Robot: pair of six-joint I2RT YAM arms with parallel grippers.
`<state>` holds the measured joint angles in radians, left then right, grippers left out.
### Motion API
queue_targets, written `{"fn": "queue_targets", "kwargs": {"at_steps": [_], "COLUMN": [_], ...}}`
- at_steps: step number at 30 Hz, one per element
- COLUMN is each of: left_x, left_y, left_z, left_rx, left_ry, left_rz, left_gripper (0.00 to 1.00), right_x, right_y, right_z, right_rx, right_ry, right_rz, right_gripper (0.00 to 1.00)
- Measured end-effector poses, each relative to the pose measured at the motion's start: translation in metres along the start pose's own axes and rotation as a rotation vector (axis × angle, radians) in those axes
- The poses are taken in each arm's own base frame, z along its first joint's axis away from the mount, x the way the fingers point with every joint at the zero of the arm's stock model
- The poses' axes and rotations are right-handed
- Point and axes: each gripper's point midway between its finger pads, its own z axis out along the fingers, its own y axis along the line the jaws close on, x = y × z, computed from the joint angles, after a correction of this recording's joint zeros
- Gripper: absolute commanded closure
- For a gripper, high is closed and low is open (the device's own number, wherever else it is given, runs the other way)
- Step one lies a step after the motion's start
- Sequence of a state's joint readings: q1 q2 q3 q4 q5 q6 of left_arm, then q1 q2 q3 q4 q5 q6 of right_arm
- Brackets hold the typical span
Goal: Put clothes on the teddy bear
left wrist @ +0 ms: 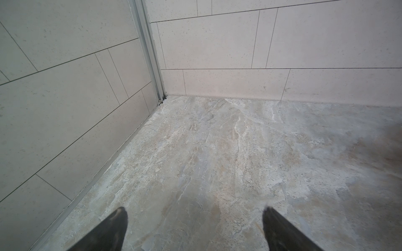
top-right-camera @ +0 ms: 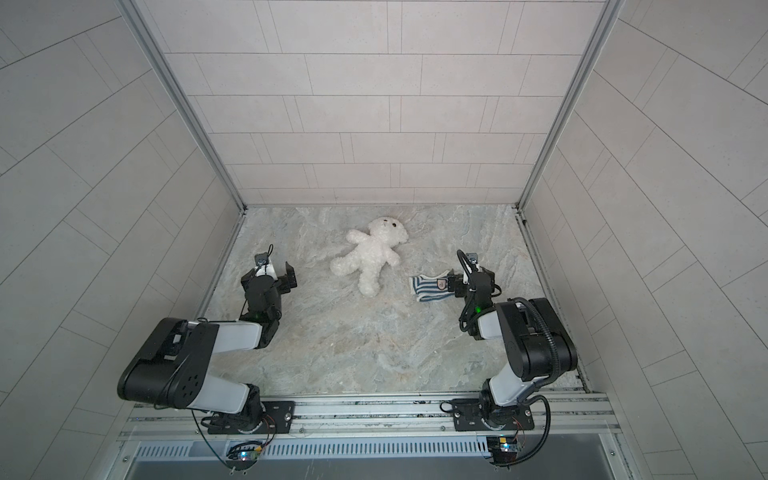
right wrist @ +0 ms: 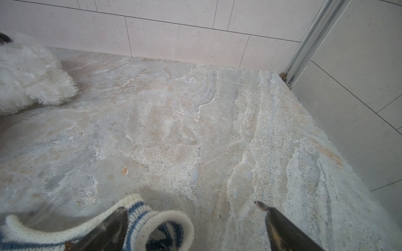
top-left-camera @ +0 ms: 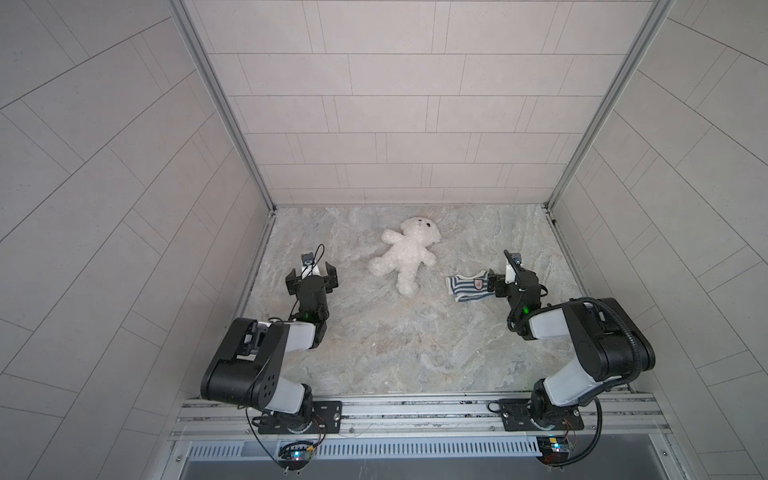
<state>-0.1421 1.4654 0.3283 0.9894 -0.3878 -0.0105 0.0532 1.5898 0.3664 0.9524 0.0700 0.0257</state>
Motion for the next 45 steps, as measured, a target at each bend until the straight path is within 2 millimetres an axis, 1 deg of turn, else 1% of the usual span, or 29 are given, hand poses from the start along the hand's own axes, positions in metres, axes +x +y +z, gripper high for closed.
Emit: {"fn": "queue_targets", "kwargs": {"at_steps": [17, 30, 36, 42, 45], "left_x": [0.0, 0.001, -0.005, -0.02, -0.028], "left_y": [0.0, 0.0, 0.001, 0.004, 0.008], "left_z": [0.0, 0.0, -0.002, -0.006, -0.011], "left_rx": [0.0, -0.002, -0.003, -0.01, -0.018], "left_ry": [0.0, 0.013, 0.018, 0.007, 0.007], "left_rz": [0.0, 0.006, 0.008, -0.002, -0.017], "left_gripper": [0.0, 0.0, 0.0, 0.0, 0.0], "right_x": [0.004, 0.002, -0.01, -0.012, -0.017], "right_y": [-0.002, -0.006, -0.008, -0.009, -0.011], "right_z": [0.0, -0.001, -0.005, -0.01, -0.015], "right_rx": [0.009, 0.033, 0.041, 0.04, 0.041], "right_ry": [0.016, 0.012, -0.017, -0.005, -0.005], "right_rz": [-0.003, -0.001, 0.006, 0.003, 0.003], "right_gripper": [0.0, 0.01, 0.01, 0.01, 0.0]}}
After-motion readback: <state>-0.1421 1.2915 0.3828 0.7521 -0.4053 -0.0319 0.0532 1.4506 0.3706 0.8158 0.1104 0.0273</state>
